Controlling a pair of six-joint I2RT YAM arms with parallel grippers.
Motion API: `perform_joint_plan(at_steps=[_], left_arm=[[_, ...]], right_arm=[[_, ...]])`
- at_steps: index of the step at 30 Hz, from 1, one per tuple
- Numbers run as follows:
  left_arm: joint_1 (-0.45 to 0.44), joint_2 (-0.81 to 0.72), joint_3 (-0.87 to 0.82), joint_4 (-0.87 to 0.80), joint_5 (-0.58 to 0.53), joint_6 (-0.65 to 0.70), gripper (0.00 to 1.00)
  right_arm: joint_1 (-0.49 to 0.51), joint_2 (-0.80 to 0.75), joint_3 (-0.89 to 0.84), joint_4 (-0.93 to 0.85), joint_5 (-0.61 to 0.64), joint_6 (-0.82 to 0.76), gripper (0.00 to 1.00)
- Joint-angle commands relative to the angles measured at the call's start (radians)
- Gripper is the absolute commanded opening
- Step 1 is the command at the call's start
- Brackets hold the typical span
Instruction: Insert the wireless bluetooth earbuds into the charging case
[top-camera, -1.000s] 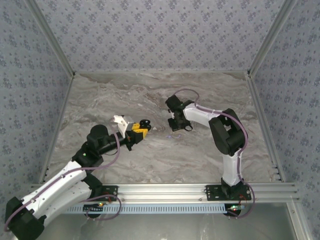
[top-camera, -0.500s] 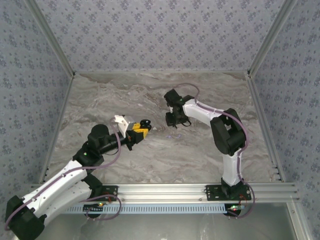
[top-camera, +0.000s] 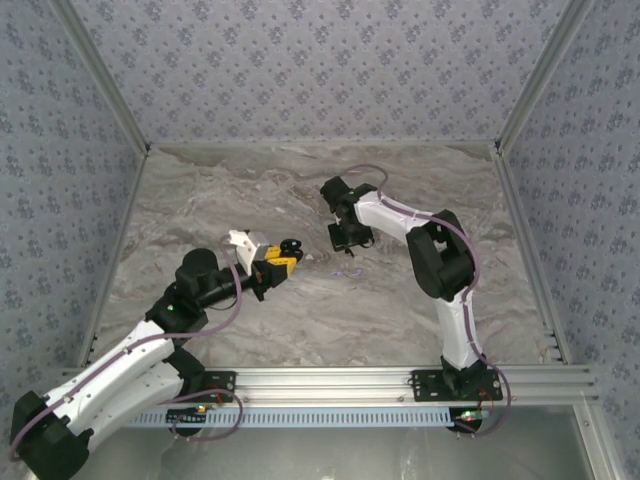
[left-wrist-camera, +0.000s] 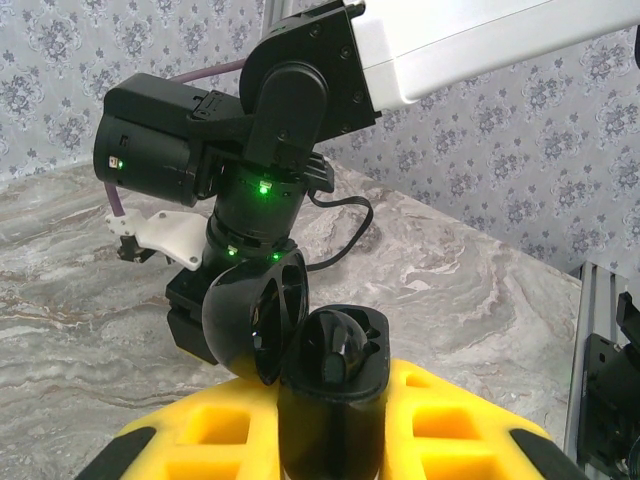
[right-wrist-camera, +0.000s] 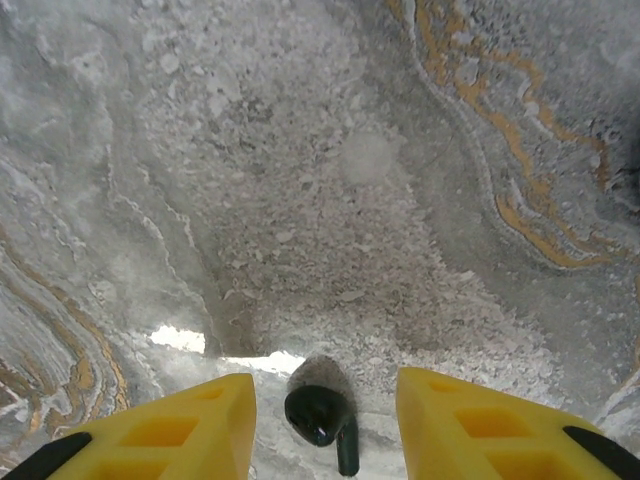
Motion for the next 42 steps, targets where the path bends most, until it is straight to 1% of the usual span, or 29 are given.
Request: perform_joint_plan(at_steps=[1,16,26,42], left_arm=[[-0.006,-0.005,0.017,0.046,0.01,-0.003,0.2],[-0.006,-0.005,0.015,0.043,0.012,-0.006,0.2],[-0.005,-0.005,0.015,0.043,0.009,-0.003,0.2],[-0.005,-0.004,0.019,0.046,0.012,-0.01,0.2]], right_arm=[[0.007,0.03,0.04,-0.058,0.004,-0.023,0.42],[0.012,0.078,0.076,-0.083,0.017,-0.031,0.36],[0.014,0.082,0.081,-0.11,0.033,-0.029,0.35],[0.012,0.075,0.072,-0.125,0.015,-0.028,0.33]])
